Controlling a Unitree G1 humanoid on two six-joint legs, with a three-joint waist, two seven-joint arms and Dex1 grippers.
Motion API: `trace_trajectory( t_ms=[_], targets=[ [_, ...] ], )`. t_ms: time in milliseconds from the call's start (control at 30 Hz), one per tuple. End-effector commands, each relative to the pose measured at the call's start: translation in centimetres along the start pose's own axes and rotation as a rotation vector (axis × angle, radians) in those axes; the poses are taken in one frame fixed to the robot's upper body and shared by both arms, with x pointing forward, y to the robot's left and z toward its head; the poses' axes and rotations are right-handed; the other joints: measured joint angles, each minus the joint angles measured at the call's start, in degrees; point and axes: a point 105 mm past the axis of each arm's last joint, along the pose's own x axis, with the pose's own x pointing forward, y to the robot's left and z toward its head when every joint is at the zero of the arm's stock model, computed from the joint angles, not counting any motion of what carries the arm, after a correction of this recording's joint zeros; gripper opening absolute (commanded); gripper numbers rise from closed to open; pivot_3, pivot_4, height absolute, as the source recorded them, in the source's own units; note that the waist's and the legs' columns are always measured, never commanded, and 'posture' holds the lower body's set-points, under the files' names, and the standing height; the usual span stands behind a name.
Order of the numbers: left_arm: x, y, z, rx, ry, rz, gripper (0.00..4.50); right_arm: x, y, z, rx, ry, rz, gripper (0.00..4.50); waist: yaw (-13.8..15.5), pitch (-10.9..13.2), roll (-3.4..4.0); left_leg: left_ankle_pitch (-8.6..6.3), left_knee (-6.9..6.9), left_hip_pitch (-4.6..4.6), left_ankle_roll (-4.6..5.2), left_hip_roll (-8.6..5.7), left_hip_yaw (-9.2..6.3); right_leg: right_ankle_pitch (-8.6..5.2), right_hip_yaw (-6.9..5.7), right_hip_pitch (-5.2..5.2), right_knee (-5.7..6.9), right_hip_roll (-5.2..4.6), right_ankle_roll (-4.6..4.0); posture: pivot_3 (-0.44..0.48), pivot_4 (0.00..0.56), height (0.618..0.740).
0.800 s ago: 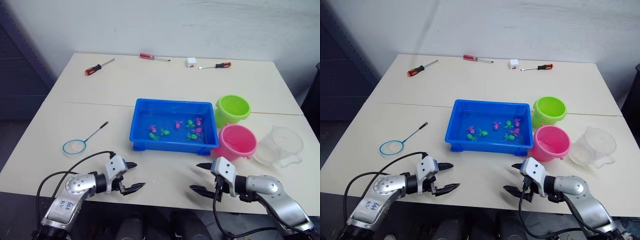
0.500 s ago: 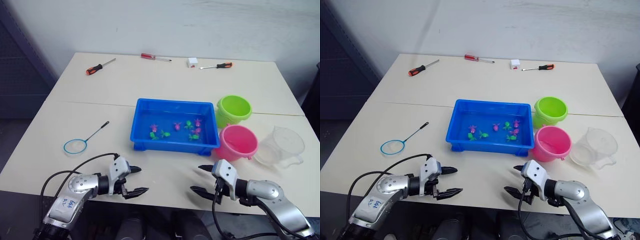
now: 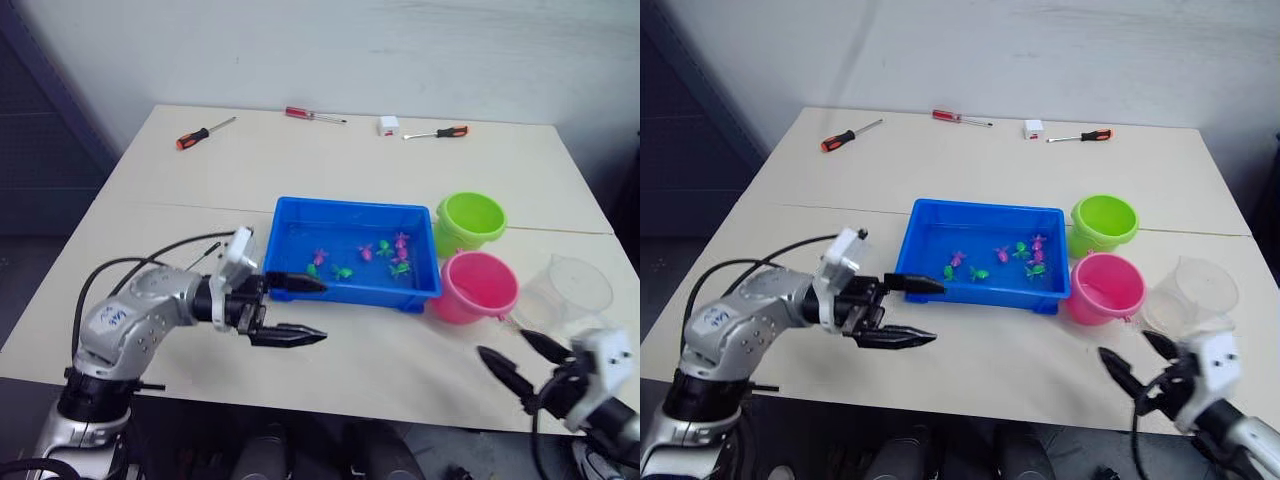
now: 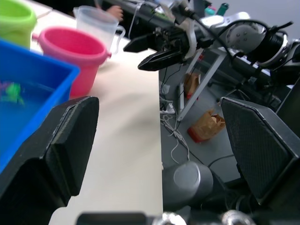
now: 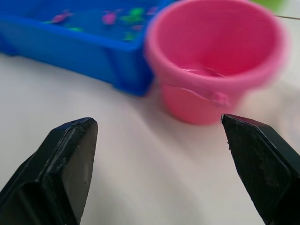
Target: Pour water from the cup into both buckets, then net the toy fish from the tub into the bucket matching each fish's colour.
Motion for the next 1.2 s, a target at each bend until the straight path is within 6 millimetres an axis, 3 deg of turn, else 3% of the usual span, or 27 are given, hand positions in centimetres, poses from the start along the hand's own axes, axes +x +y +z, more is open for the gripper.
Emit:
trace_trajectory(
  t_ms=[33,100,233,300,500,700,1200],
  targets=[
    [0.3,-0.2,2.7,0.062,-0.066,-0.045,4.46,-1.2,-3.4,0.6,0.026,-0.045,-0.229,4.5,-0.3,0.0,-0.01,0.01,0.01,0.0,0.01,-0.02,0.0,0.0,0.0,0.02,0.01,0.0,0.0,0.0,0.15,0.74],
    [0.4,-0.1,3.1,0.071,-0.072,-0.047,4.46,-1.2,-4.2,0.5,0.036,-0.04,-0.279,4.5,-0.6,0.0,0.08,0.15,-0.01,0.04,-0.23,-0.06,0.02,0.0,0.05,0.02,0.02,0.0,0.01,0.0,0.15,0.74],
    [1.2,0.1,3.9,0.131,-0.074,-0.045,4.46,-0.2,-8.3,-0.6,0.068,-0.04,-0.52,4.5,-0.6,0.0,0.05,0.27,-0.05,0.04,-0.43,-0.04,0.03,0.0,0.07,-0.05,0.08,0.08,0.01,0.0,0.15,0.74],
    [1.3,0.3,3.9,0.143,-0.071,-0.027,4.46,0.2,-9.3,-1.1,0.087,-0.037,-0.581,4.5,-0.4,0.0,0.15,0.3,-0.03,0.04,-0.42,-0.07,0.03,0.0,0.1,-0.05,0.09,0.07,0.01,0.0,0.15,0.74],
    [1.4,0.4,4.2,0.153,-0.075,-0.014,4.46,1.5,-10.5,-1.7,0.083,-0.03,-0.618,4.5,-0.4,0.0,0.22,0.32,-0.07,-0.02,-0.44,-0.09,0.03,-0.02,0.14,-0.1,0.11,0.09,0.05,0.0,0.15,0.74],
    [0.9,0.5,4.3,0.165,-0.059,0.02,4.46,0.9,-12.6,-2.3,0.066,-0.022,-0.73,4.5,-0.4,0.0,0.22,0.33,-0.06,0.02,-0.43,-0.1,0.04,-0.03,0.15,-0.09,0.16,0.08,0.05,0.0,0.15,0.74],
    [0.7,0.5,4.4,0.182,-0.041,0.056,4.46,2.9,-14.4,-1.8,0.066,-0.087,-0.793,4.5,-0.5,0.0,0.23,0.34,-0.04,0.02,-0.44,-0.11,0.05,-0.03,0.17,-0.09,0.19,0.09,0.06,0.0,0.15,0.74]
  ],
)
